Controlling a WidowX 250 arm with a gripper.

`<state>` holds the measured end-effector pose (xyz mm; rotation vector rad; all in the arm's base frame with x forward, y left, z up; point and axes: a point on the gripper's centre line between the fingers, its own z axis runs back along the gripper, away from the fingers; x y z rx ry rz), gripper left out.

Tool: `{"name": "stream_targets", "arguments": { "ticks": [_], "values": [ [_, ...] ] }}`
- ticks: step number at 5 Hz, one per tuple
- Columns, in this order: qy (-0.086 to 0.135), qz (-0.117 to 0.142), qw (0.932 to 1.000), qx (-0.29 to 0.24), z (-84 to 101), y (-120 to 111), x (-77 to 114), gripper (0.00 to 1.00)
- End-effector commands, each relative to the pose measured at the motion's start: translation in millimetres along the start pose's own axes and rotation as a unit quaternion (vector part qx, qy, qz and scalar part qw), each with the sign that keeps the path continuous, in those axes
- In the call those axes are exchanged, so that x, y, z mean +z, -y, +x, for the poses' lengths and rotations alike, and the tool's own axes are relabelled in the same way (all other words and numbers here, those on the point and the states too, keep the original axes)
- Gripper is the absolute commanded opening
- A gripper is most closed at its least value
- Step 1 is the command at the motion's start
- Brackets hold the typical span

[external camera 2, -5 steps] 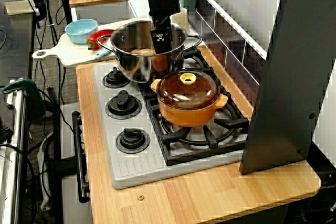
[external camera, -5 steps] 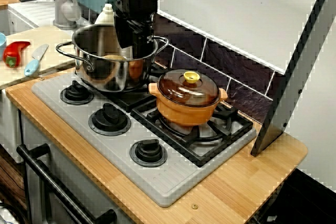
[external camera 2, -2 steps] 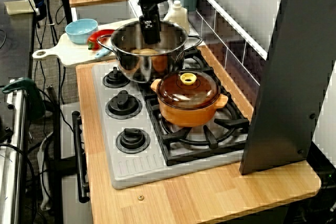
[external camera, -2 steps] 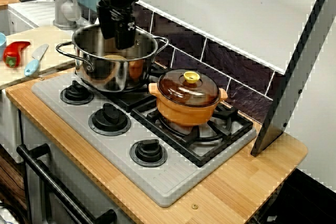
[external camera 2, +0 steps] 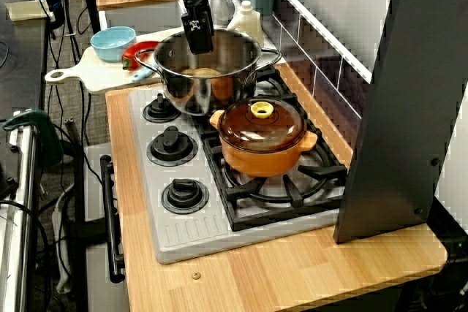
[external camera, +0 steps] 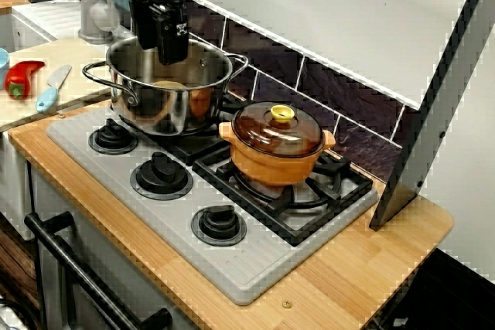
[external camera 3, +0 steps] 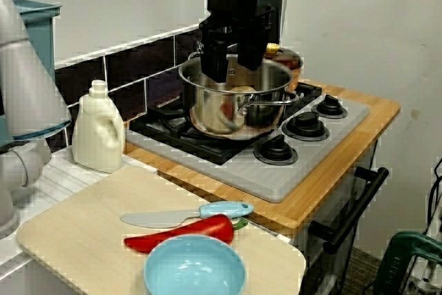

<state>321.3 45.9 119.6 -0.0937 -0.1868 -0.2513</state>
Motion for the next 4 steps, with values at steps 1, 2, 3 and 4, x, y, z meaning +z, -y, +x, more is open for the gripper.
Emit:
{"name": "stream_targets", "arguments": {
  "ticks": [1, 2, 3, 4],
  "values": [
    [0.030, 0.014, 0.9994, 0.012, 3.3, 0, 11.5, 1.00],
    [0.042, 0.031, 0.9979, 0.039, 3.9, 9, 2.5, 0.00],
    [0.043, 0.035, 0.9972, 0.049, 8.7, 14, -4.7, 0.00],
    [0.041, 0.043, 0.9970, 0.049, 10.0, 17, -11.2, 0.00]
  ]
}}
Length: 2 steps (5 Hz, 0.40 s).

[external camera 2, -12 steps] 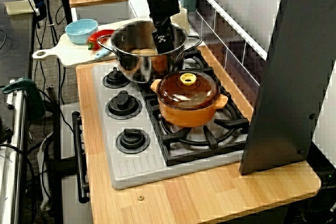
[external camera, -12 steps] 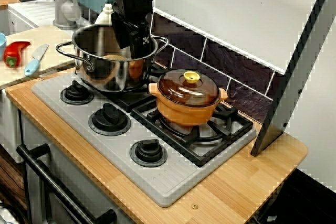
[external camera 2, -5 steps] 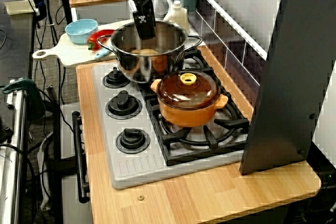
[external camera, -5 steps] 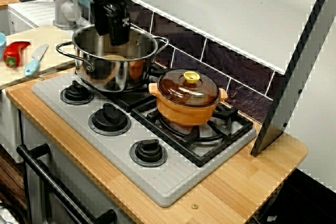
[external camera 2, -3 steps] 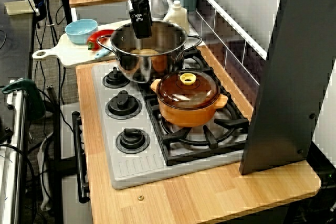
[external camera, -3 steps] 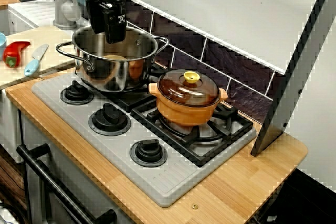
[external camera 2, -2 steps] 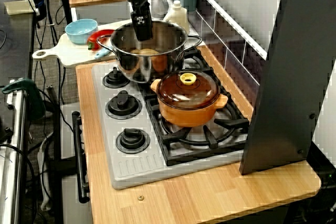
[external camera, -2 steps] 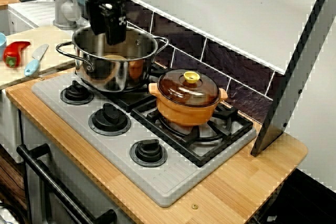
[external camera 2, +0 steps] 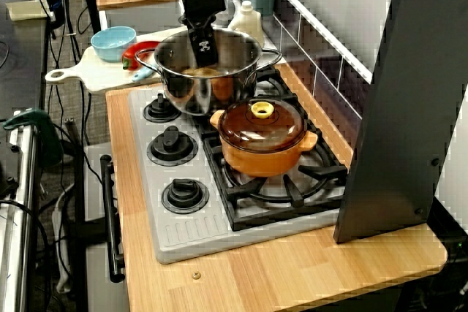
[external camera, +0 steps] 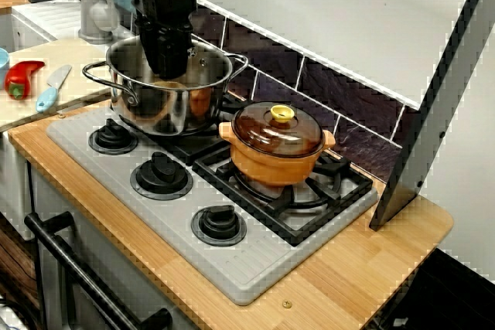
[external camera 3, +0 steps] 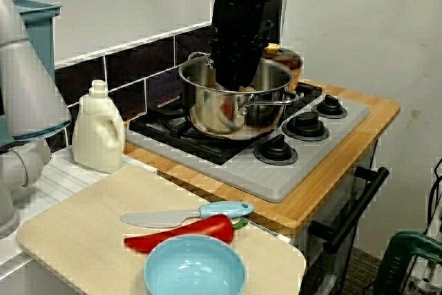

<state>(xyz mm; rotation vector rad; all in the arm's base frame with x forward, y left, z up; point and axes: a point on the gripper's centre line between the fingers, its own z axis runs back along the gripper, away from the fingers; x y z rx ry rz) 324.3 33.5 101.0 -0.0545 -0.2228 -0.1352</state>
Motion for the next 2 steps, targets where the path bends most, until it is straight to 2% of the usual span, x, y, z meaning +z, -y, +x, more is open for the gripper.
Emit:
{"name": "stream_targets", "arguments": {
  "ticks": [1, 2],
  "values": [
    [0.018, 0.022, 0.9996, -0.008, 9.0, 8.3, 5.5, 0.00],
    [0.019, 0.027, 0.9994, -0.005, 11.8, 1.5, 7.1, 0.00]
  ]
}}
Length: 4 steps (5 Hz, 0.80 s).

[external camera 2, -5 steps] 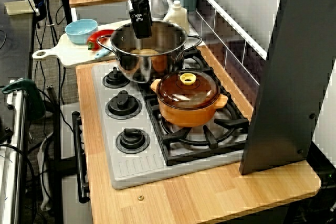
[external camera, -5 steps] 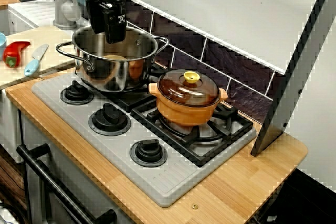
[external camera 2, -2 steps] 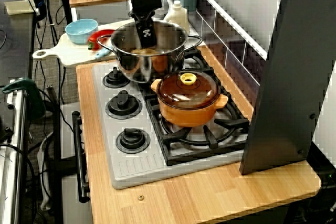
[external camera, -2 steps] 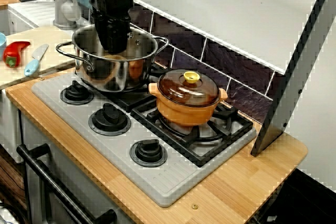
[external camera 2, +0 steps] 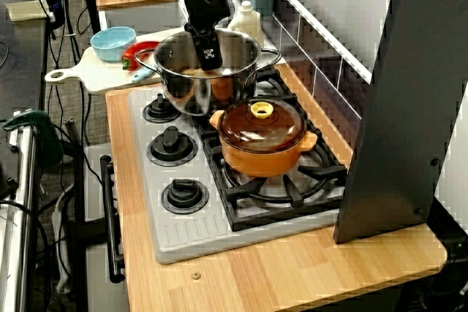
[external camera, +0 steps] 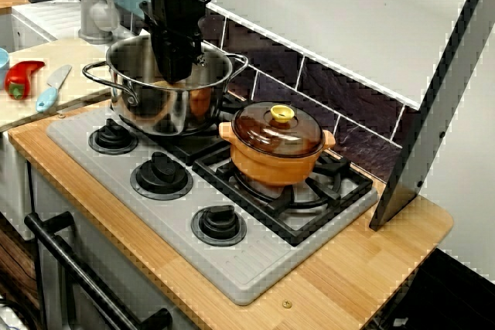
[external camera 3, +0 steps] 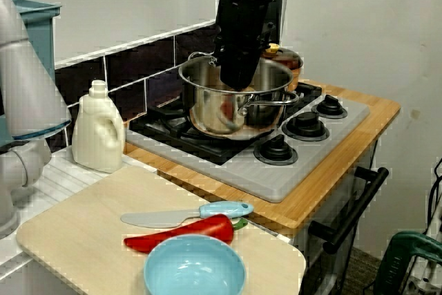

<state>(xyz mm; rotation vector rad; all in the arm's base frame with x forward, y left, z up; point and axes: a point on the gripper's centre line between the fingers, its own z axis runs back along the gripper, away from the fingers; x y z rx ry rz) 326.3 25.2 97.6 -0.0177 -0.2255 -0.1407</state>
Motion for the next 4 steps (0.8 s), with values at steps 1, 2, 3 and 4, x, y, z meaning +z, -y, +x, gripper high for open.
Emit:
{"name": "stream_targets", "arguments": {
  "ticks": [1, 2, 3, 4],
  "values": [
    [0.020, 0.021, 0.9996, 0.007, 12.4, -16, 5.0, 0.00],
    [0.020, 0.029, 0.9993, 0.014, 15.1, -23, 1.6, 0.00],
    [0.027, 0.042, 0.9986, 0.019, 18.8, -31, -1.4, 0.00],
    [0.024, 0.053, 0.9981, 0.023, 25.2, -40, -6.1, 0.00]
  ]
}}
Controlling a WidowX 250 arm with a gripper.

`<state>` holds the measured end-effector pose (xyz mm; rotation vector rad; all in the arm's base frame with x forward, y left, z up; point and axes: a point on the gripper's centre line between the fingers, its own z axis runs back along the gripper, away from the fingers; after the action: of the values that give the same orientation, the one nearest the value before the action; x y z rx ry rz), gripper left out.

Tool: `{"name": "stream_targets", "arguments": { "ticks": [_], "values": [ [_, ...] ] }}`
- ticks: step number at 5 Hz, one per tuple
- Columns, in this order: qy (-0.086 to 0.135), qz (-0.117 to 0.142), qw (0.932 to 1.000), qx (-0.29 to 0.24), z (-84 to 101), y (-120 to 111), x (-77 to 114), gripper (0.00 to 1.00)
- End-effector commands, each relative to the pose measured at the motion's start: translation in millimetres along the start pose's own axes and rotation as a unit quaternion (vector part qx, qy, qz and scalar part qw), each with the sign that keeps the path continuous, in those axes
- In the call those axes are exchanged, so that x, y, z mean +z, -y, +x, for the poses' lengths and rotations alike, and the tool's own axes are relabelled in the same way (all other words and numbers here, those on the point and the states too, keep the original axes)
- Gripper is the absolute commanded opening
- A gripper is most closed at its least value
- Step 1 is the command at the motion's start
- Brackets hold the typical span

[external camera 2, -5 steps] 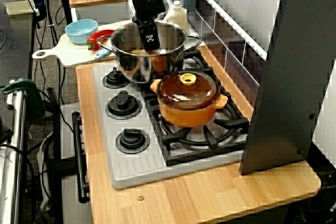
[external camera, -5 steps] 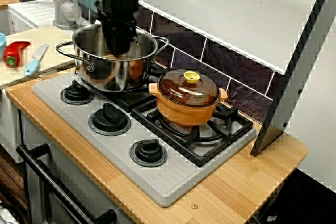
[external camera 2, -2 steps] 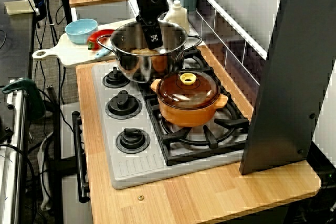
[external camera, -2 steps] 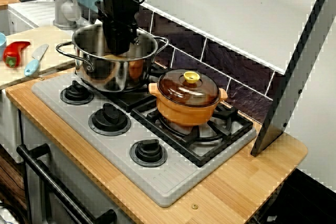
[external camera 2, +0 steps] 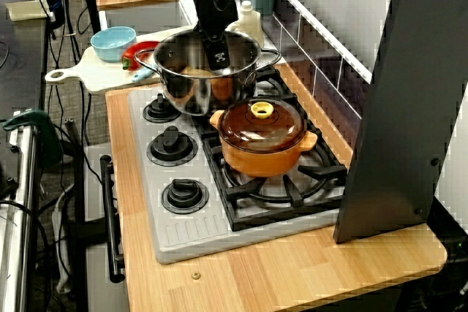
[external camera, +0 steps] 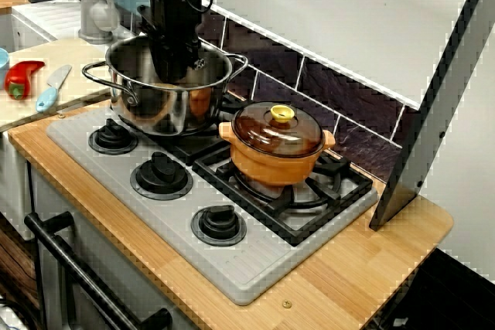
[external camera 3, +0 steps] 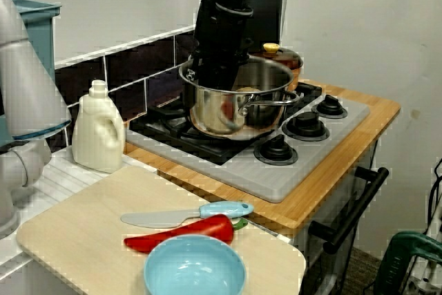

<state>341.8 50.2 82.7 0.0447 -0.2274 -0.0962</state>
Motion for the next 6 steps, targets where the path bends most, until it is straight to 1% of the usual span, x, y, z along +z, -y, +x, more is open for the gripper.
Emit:
{"name": "stream_targets", "arguments": {
  "ticks": [1, 2, 3, 4, 5, 6],
  "values": [
    [0.009, 0.014, 0.9998, 0.010, 20.2, -21, 14.7, 0.00],
    [-0.004, 0.012, 0.9998, 0.014, 18.7, -34, 19.9, 0.00],
    [-0.010, 0.006, 0.9997, 0.020, 13.0, -48, 24.4, 0.00],
    [-0.005, 0.002, 0.9997, 0.025, 3.2, -62, 30.6, 0.00],
    [-0.007, -0.001, 0.9996, 0.028, -0.6, -68, 31.3, 0.00],
    [-0.010, 0.003, 0.9996, 0.027, 1.5, -62, 27.7, 0.00]
  ]
}}
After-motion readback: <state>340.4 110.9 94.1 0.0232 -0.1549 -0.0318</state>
